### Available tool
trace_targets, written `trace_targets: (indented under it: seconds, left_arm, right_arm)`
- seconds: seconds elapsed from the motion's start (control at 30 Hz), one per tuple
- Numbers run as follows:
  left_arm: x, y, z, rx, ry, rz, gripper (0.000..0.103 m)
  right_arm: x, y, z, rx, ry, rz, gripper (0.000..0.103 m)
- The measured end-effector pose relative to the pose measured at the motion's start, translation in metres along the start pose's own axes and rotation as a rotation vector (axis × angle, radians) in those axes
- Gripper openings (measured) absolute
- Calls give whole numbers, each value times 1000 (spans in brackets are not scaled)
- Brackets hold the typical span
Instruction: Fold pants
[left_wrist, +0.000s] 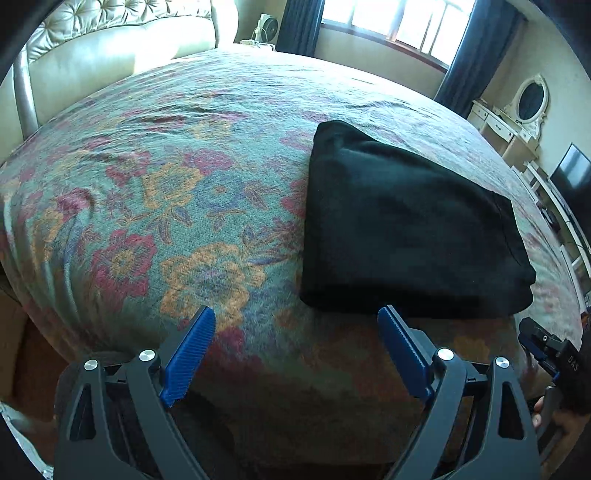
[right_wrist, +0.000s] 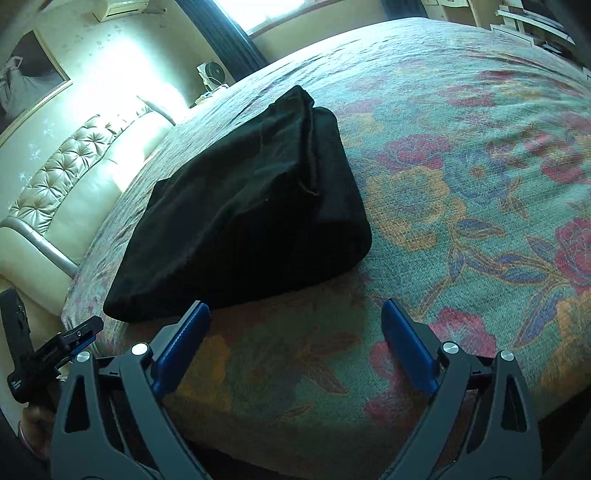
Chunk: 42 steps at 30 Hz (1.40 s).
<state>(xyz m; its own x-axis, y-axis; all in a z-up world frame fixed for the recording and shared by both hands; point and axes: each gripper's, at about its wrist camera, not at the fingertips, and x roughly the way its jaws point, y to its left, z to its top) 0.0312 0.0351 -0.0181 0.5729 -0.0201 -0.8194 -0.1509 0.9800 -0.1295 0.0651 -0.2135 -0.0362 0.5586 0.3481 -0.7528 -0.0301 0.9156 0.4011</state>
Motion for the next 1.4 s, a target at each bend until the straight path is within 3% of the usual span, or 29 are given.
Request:
trace_targets:
  seconds: [0.3,0.5,1.4]
  left_arm:
    - [-12,-44,-13,192,-52,28,88]
    - [-16,-42,-12,153,-66,33,88]
    - [-17,-42,-15,142,-62,-18,88]
  right_arm:
    - [-6,34,-13,-121,9,12,94]
    - [-12,49,-12,-197,-25,-29,94]
    - [-24,44,-5,-190,-41,-93,94]
